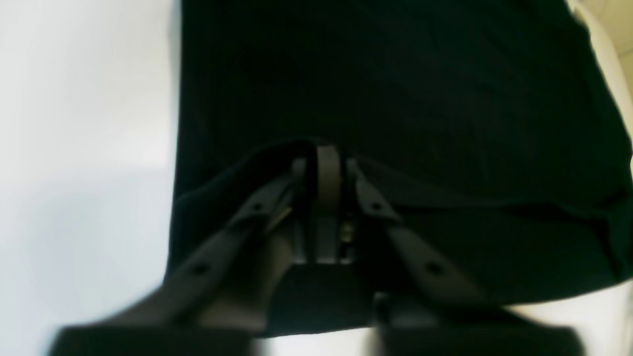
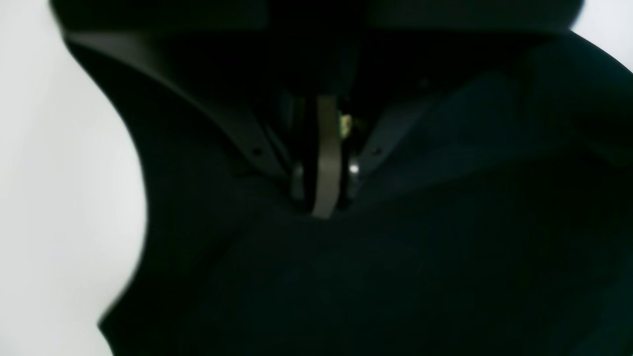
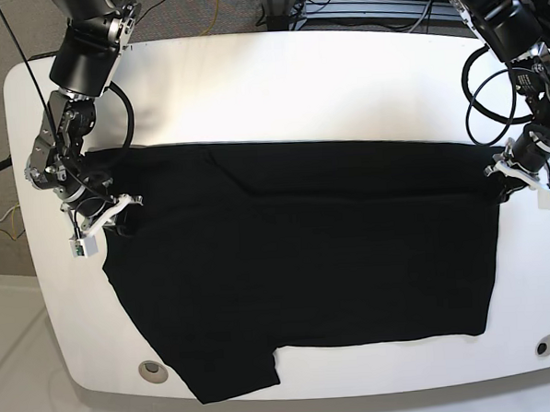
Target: Fold the T-shirt properly
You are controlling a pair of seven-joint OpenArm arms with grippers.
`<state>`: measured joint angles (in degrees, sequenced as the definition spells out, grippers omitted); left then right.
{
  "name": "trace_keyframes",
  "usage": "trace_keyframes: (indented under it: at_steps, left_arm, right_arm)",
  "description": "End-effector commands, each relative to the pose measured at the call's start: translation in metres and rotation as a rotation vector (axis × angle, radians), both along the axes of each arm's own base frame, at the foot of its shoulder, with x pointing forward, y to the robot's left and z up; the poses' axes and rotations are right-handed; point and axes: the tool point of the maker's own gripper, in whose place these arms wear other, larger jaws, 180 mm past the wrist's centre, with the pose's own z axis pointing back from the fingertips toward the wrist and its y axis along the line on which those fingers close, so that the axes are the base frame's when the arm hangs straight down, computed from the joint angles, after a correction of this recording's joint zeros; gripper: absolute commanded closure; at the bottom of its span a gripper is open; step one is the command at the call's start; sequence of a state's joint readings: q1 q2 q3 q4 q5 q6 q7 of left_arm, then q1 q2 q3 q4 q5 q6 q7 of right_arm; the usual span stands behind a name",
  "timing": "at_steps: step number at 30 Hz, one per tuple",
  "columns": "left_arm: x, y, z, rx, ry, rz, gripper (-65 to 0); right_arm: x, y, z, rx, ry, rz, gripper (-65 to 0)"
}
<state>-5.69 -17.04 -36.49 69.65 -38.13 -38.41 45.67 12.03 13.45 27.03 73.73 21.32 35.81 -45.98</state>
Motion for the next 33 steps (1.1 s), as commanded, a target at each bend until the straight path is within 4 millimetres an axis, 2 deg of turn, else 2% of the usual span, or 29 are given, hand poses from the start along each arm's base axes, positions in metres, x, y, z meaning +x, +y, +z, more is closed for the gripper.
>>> trace_keyframes:
  at_steps: [1, 3, 7, 11, 15, 17, 21, 27, 33]
  left_arm:
    - [0.011, 0.010, 0.023, 0.025, -0.080, 0.016, -24.3]
    - [0.012, 0.010, 0.024, 0.027, -0.087, 0.020, -30.9]
    - [0.016, 0.008, 0.026, 0.035, -0.095, 0.019, -38.4]
    - [0.016, 0.009, 0.024, 0.035, -0.087, 0.019, -37.8]
    - [0.015, 0.012, 0.026, 0.045, -0.087, 0.021, -37.3]
    - [0.012, 0.024, 0.031, 0.068, -0.091, 0.041, -36.7]
    - [0.009, 0.031, 0.035, 0.084, -0.093, 0.049, -35.1]
    - [-0.005, 0.040, 0.039, 0.127, -0.089, 0.052, -33.5]
    - [-0.016, 0.042, 0.043, 0.161, -0.083, 0.041, -33.2]
  right_arm:
    - [0.014, -0.008, 0.025, -0.037, -0.069, 0.000, -14.9]
    - [0.014, -0.010, 0.027, -0.059, -0.066, 0.001, -26.0]
    - [0.017, -0.011, 0.036, -0.086, -0.081, 0.018, -45.6]
    - [0.020, -0.013, 0.045, -0.097, -0.102, 0.019, -47.4]
    - [0.020, -0.018, 0.051, -0.110, -0.112, 0.016, -46.4]
    - [0.013, -0.027, 0.042, -0.111, -0.082, 0.003, -45.0]
    - [0.005, -0.039, 0.040, -0.122, -0.070, -0.020, -44.2]
    - [-0.016, -0.055, 0.035, -0.147, -0.046, -0.057, -44.3]
    - [-0.039, -0.068, 0.040, -0.177, -0.054, -0.099, -45.2]
